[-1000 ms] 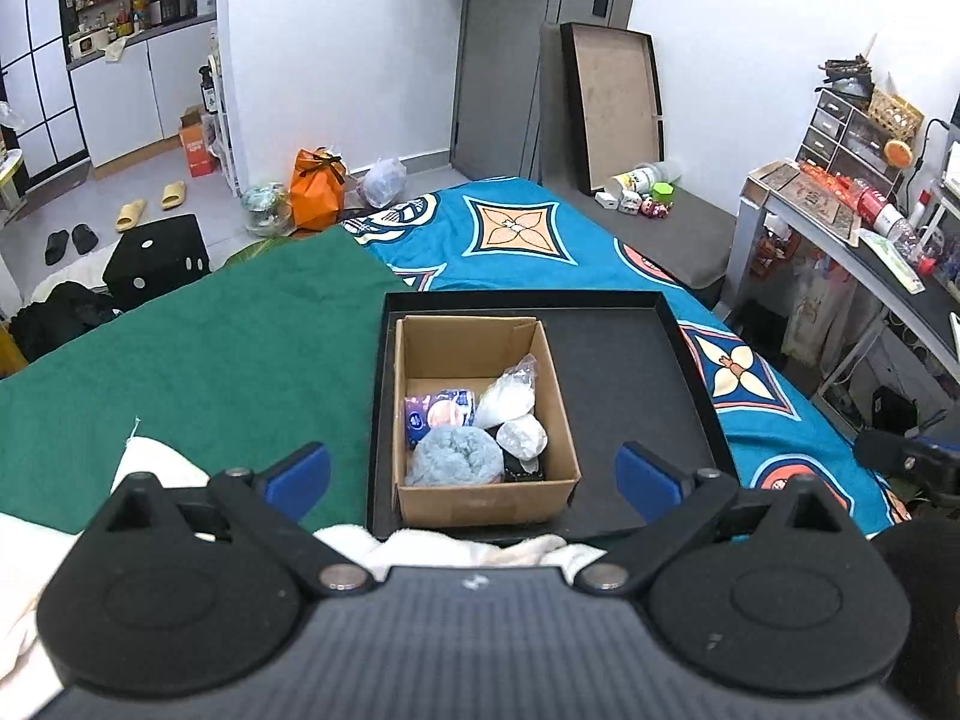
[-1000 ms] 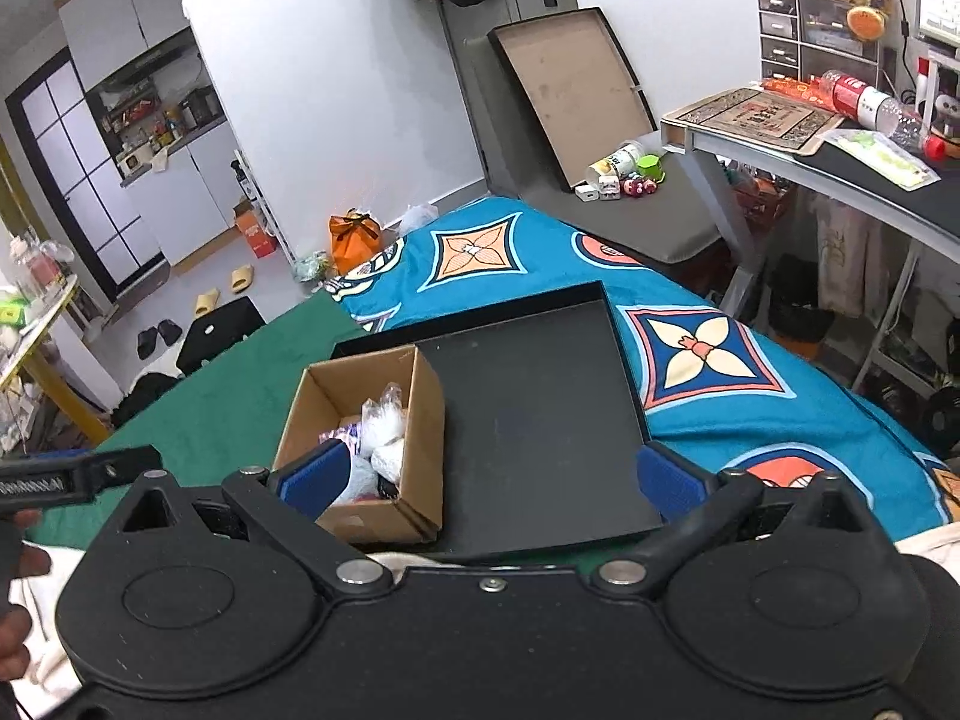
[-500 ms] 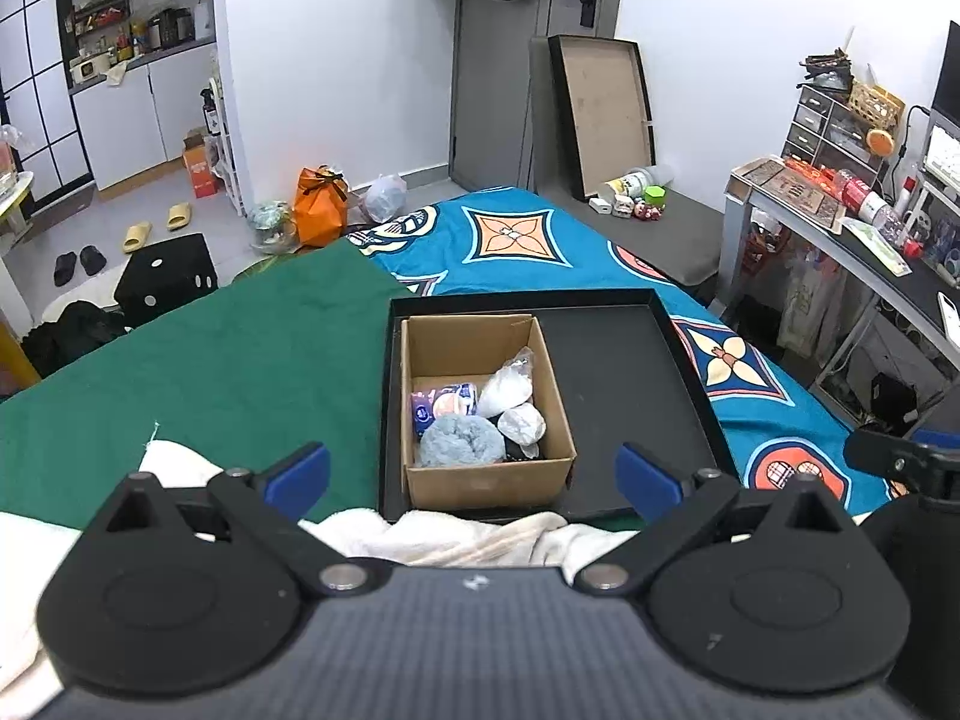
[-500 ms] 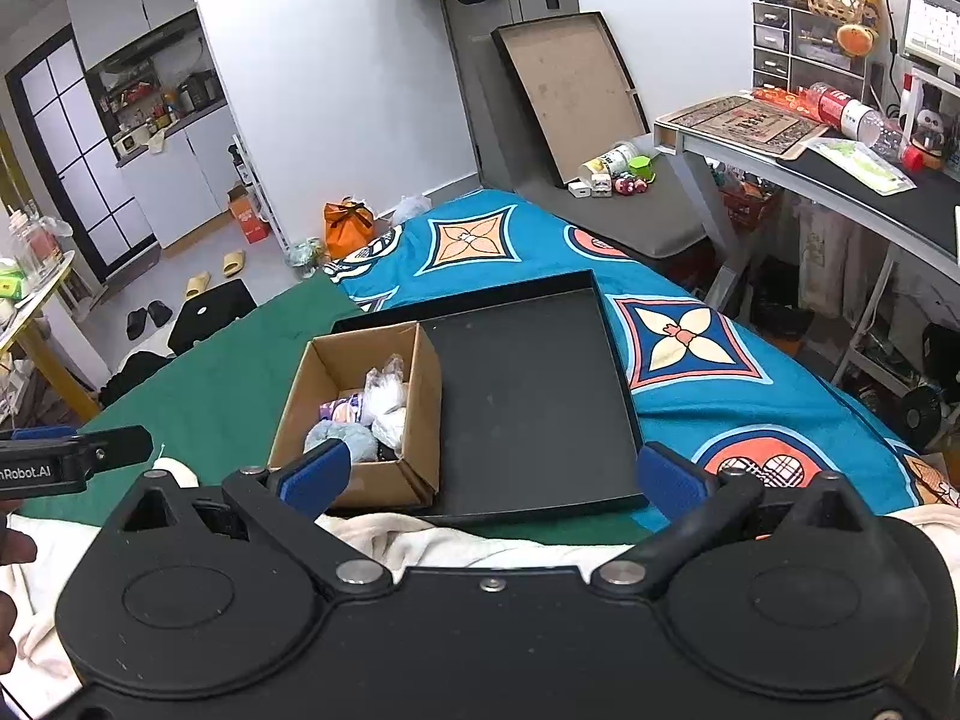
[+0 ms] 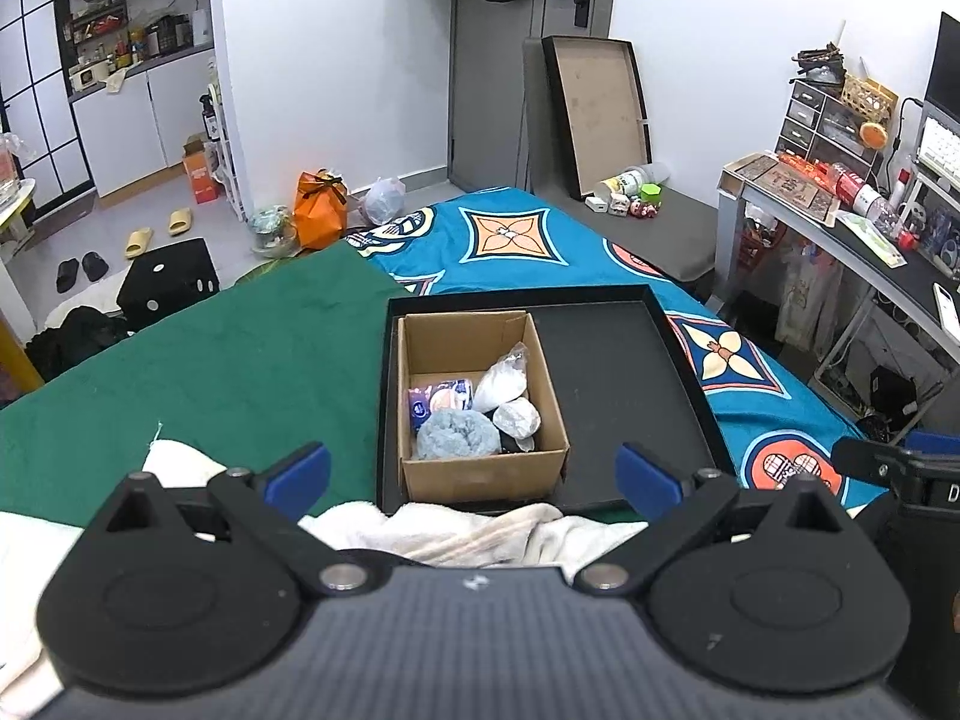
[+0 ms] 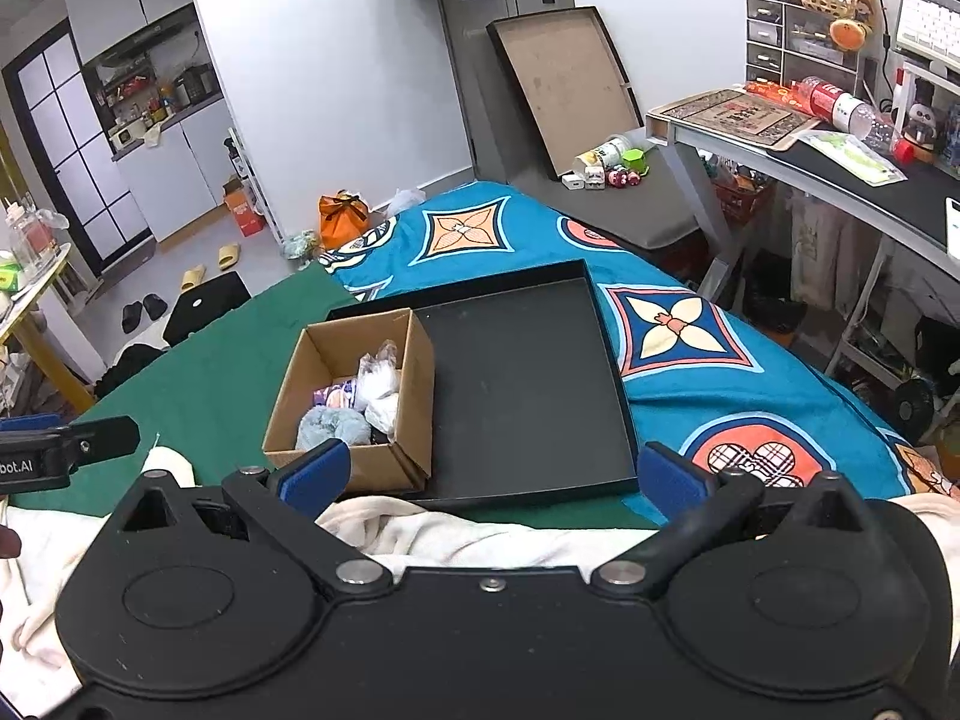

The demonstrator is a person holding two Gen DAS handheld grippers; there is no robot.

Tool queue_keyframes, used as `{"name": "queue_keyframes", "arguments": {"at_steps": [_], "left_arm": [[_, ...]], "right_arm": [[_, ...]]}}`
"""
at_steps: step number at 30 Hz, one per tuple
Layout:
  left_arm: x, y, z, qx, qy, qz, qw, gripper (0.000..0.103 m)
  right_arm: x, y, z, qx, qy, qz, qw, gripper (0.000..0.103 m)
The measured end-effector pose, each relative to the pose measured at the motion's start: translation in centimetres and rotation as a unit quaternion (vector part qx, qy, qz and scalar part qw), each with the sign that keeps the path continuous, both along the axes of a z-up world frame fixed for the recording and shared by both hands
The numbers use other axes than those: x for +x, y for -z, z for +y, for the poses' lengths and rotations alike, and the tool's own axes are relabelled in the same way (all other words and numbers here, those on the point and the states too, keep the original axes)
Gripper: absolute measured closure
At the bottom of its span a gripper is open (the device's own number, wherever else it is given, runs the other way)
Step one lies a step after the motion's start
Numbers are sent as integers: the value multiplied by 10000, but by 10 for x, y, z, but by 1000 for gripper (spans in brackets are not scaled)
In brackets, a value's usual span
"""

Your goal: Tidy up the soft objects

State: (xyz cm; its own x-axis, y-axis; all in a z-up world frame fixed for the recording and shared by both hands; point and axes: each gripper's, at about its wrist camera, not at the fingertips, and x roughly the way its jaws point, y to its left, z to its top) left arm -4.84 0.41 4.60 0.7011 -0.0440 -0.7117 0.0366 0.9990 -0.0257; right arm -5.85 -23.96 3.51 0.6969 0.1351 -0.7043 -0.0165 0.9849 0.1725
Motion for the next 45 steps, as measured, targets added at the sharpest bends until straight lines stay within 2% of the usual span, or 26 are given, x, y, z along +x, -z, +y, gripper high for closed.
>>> {"name": "queue_keyframes", "arguments": {"at_steps": [45], "left_arm": [[-4,-1,11,-129,-120,15,9998,2]], "right_arm": [[-1,-1,8,-48,-128,30,9999,0]]}}
